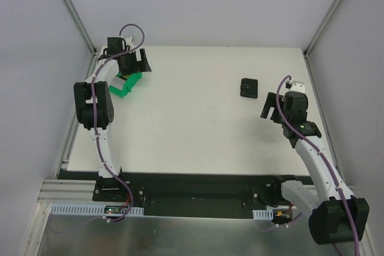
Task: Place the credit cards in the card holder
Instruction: Move the storage box to the center of the board.
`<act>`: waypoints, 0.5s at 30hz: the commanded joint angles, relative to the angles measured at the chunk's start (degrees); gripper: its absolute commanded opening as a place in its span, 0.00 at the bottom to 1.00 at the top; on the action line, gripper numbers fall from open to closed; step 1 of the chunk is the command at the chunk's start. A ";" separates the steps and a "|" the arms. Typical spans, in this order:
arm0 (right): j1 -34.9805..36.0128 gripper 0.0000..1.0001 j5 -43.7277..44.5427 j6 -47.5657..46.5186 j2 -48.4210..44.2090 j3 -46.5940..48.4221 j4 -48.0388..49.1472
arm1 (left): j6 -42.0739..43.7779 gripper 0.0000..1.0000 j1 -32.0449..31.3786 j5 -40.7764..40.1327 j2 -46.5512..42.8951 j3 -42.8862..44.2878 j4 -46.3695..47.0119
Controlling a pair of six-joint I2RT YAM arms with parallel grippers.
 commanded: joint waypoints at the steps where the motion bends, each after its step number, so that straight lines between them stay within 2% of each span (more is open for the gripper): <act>1: -0.02 0.96 -0.42 0.66 -1.44 1.04 -0.43 | -0.37 0.98 -0.87 5.20 -1.05 1.57 -0.03; 8: -0.11 0.96 -1.12 1.45 -0.91 0.52 -0.34 | -2.57 0.96 -3.16 6.17 -3.07 -1.58 0.76; 15: -0.20 0.96 -1.74 2.07 -0.56 -0.54 -0.34 | -5.46 0.95 -9.48 6.43 -5.88 -6.15 2.34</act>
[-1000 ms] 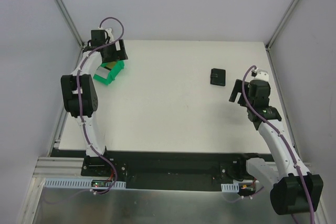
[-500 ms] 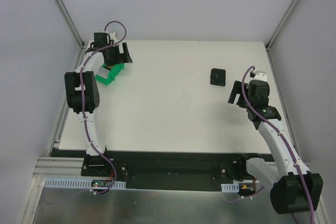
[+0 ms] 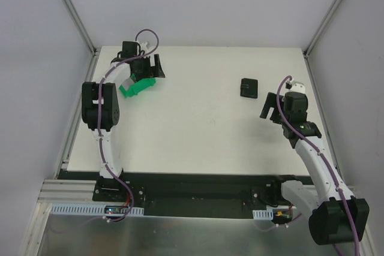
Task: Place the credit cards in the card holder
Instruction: Move the storage box to the center of the board.
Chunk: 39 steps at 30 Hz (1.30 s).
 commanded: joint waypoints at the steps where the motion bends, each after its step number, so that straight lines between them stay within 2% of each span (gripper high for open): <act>1: -0.11 0.96 -1.26 1.04 -0.32 -0.54 -0.17 | -3.55 0.94 -4.76 3.18 -5.34 -3.25 1.49; 15: -0.37 0.96 -1.08 2.97 0.91 -2.03 -0.78 | -16.55 0.93 -17.15 0.99 -8.94 -9.59 7.12; 25: -0.63 0.96 -2.66 3.41 3.81 -1.42 -1.05 | -26.48 0.93 -22.96 -0.16 -5.35 -4.67 8.70; 39: -1.08 0.96 -6.09 4.11 7.68 0.78 -0.43 | -35.10 0.93 -30.96 -3.94 -0.51 0.17 11.33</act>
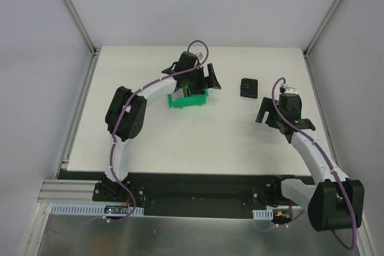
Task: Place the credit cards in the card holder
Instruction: Move the storage box to the center of the board.
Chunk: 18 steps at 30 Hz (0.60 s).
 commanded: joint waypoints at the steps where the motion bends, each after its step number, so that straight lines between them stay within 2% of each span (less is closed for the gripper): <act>1: -0.66 0.96 -1.94 1.16 1.17 2.94 -0.08 | -4.50 0.93 -2.78 -1.03 1.13 2.31 3.14; 9: -1.01 0.96 -3.52 1.25 5.03 4.87 0.97 | -7.32 0.94 -3.76 -2.35 1.05 1.60 5.69; 18: -1.63 0.98 -9.49 3.36 13.20 10.23 1.32 | -9.07 0.94 -3.14 -4.20 6.22 8.02 5.78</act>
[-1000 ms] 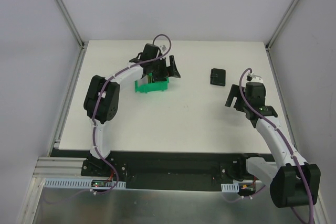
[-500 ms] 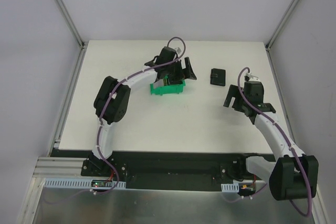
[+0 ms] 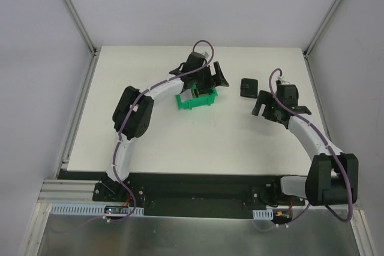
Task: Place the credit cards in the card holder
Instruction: Move the storage box to the center of the board.
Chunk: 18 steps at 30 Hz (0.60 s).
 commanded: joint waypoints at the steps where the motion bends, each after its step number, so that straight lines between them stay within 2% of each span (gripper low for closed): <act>1: -0.58 0.99 -4.51 2.00 2.63 4.18 0.93 | -2.41 0.94 0.71 -1.25 2.88 4.83 1.93; 4: -0.58 0.99 -5.92 2.09 4.30 5.24 1.11 | -1.80 0.93 1.15 -0.10 2.98 5.02 1.93; 9: -1.45 0.99 -6.80 2.88 8.59 9.97 1.81 | 3.11 0.99 1.24 -2.03 -3.25 -0.86 1.93; 15: -2.42 0.95 -7.86 3.76 22.12 21.48 0.93 | 9.53 0.99 1.06 -5.46 -13.00 -7.90 1.93; 18: -3.65 0.90 -8.39 3.94 29.94 29.65 -1.97 | 13.31 0.99 0.80 -7.57 -18.80 -12.11 1.93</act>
